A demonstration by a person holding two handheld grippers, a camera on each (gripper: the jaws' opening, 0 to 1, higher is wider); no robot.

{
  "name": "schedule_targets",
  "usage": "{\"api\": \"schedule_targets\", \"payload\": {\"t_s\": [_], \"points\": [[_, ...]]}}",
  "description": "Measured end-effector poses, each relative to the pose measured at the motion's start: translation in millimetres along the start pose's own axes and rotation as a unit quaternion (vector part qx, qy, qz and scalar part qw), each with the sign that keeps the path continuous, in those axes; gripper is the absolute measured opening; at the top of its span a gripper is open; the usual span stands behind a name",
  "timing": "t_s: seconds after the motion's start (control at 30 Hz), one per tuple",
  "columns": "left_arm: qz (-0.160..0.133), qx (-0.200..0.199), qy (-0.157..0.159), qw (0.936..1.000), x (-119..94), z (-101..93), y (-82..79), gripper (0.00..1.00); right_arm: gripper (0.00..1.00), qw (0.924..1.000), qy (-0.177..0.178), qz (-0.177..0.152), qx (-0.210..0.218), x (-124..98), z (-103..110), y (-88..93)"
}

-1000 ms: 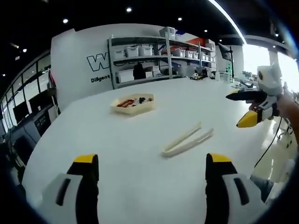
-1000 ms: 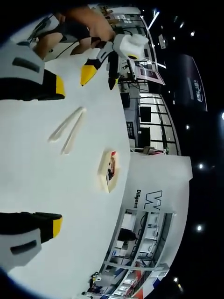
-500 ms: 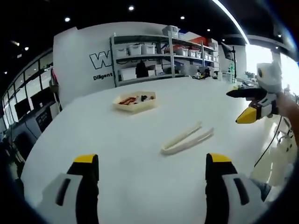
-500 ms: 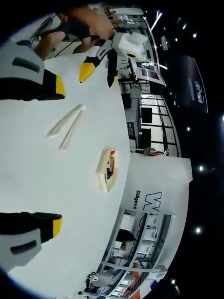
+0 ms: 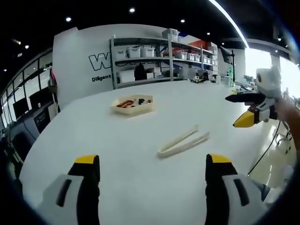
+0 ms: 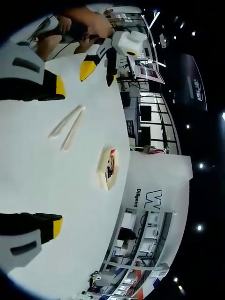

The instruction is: Place the target food into the container with the food tongs after gripping and lifting it, then release it inside without dropping or visibly crushing the food.

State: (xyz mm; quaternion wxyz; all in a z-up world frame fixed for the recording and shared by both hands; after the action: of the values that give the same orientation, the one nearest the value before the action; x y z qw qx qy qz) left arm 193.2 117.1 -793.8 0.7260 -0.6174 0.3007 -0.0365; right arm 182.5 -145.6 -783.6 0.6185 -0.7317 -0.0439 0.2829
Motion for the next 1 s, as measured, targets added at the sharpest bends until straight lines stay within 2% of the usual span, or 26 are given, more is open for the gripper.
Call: {"api": "schedule_targets", "payload": {"t_s": [0.2,0.3,0.5,0.83,1.0], "points": [[-0.007,-0.002,-0.005,1.0,1,2.0,-2.3,0.91,1.0,1.0,0.001,-0.002,0.001,-2,-3,-2.3],[-0.034,-0.003,-0.007,0.9994,-3,3.3,-7.9,0.9,1.0,1.0,0.001,-0.002,0.0,-2,-2,-2.6],[-0.011,0.004,-0.002,0.9999,0,-1.6,-1.6,0.91,1.0,1.0,-0.002,-0.004,0.007,-1,0,-4.5],[0.001,0.019,0.005,0.9998,2,-7.2,-0.9,0.92,1.0,0.9998,-0.005,-0.009,0.015,-3,-1,-2.4],[-0.004,0.013,0.001,0.9999,0,-0.7,-2.7,0.91,1.0,0.9999,-0.009,-0.001,0.013,2,-1,-1.3]]}}
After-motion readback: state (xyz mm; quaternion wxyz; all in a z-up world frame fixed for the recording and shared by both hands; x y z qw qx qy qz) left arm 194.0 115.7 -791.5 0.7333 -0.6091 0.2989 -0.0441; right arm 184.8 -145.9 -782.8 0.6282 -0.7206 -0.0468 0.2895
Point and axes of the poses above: the point that each gripper's makers call its tool centre point, and the gripper's own axes: x roughly forward along the fingers, z roughly to its left, y roughly out of its underside, the point moved 5 cm from there along -x, roughly backward along the fingers
